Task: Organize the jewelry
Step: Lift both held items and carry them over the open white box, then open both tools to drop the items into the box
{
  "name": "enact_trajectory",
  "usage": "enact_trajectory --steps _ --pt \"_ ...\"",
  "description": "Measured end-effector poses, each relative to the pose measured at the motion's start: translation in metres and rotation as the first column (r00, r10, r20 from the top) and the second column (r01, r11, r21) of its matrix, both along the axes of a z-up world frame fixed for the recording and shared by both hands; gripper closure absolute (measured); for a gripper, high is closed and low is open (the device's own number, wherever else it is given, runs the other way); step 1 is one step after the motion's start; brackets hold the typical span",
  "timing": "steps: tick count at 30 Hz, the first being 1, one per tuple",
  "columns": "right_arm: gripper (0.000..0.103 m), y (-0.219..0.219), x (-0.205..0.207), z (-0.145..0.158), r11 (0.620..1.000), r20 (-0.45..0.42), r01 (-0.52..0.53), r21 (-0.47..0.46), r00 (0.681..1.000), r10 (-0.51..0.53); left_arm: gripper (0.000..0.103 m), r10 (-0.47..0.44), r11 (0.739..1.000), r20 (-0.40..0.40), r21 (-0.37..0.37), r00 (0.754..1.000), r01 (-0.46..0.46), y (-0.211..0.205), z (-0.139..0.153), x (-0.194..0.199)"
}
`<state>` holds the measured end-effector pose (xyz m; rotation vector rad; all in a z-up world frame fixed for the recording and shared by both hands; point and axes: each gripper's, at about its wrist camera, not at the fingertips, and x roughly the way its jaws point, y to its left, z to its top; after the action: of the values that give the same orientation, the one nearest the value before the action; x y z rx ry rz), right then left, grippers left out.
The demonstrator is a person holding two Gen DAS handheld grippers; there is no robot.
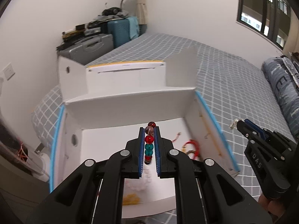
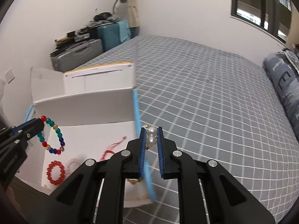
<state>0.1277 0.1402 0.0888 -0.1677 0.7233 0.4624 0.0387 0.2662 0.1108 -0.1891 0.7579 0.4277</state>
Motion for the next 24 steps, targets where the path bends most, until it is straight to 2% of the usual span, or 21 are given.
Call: enact_trajectory --steps 7,12,24 --pt "0.092 0.050 -0.010 -0.015 0.995 -0.011 -0.090 -0.042 0.996 0.089 0.093 0.082 0.997 -0.043 0.002 0.996 -0.082 0.036 -0.023 -0.016" --pt "0.092 0.076 -0.008 -0.037 0.988 -0.063 -0.135 -0.076 0.989 0.131 0.093 0.114 0.993 -0.084 -0.013 0.990 -0.115 0.055 -0.041 -0.019" --pt "0.091 0.091 0.002 -0.077 0.978 -0.164 -0.146 -0.152 0.979 0.121 0.092 0.123 0.990 -0.145 -0.054 0.982 -0.132 0.071 -0.064 -0.014"
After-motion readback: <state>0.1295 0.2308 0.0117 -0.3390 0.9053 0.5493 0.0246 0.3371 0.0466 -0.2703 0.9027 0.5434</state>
